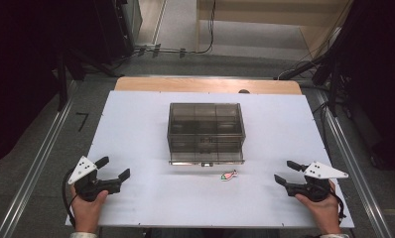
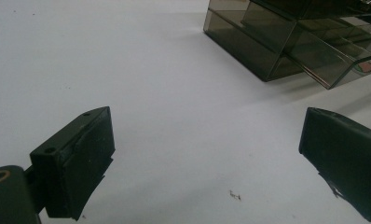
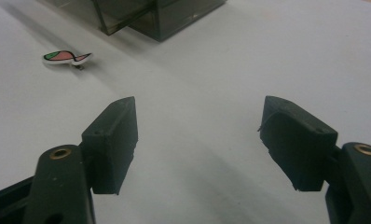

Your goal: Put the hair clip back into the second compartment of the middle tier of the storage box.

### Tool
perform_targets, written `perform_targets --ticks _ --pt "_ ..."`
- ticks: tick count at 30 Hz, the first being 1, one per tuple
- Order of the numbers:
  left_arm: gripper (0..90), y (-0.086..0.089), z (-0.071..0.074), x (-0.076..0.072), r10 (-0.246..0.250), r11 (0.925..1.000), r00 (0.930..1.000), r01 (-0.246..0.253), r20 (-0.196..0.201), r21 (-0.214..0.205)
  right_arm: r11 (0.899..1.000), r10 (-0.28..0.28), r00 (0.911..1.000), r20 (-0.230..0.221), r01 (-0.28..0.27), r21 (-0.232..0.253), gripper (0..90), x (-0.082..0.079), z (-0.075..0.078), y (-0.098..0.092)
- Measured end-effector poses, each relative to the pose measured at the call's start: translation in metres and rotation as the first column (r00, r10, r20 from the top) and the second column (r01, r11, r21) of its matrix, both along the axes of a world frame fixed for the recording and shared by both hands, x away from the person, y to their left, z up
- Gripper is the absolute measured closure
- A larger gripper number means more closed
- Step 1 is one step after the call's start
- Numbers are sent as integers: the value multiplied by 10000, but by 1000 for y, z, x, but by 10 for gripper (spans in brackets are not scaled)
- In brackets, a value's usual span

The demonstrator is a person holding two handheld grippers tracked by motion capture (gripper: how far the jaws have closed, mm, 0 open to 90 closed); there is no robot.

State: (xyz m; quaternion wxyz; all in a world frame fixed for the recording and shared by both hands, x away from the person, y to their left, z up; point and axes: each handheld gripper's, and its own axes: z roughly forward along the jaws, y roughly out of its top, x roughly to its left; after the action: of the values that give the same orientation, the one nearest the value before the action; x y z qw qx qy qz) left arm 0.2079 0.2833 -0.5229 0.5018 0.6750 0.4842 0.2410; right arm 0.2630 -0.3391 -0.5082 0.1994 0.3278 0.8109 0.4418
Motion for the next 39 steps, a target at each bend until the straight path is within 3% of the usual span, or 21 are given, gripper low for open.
perform_targets --ticks 21,39 --pt "38 0 0 0 2 10000 10000 -2 -13 -23 9967 816 9967 -38 -816 6 297 0 1 27" --pt "38 1 0 0 -25 10000 10000 25 -7 -72 9824 1858 9816 -432 -1864 -103 343 0 -4 65"
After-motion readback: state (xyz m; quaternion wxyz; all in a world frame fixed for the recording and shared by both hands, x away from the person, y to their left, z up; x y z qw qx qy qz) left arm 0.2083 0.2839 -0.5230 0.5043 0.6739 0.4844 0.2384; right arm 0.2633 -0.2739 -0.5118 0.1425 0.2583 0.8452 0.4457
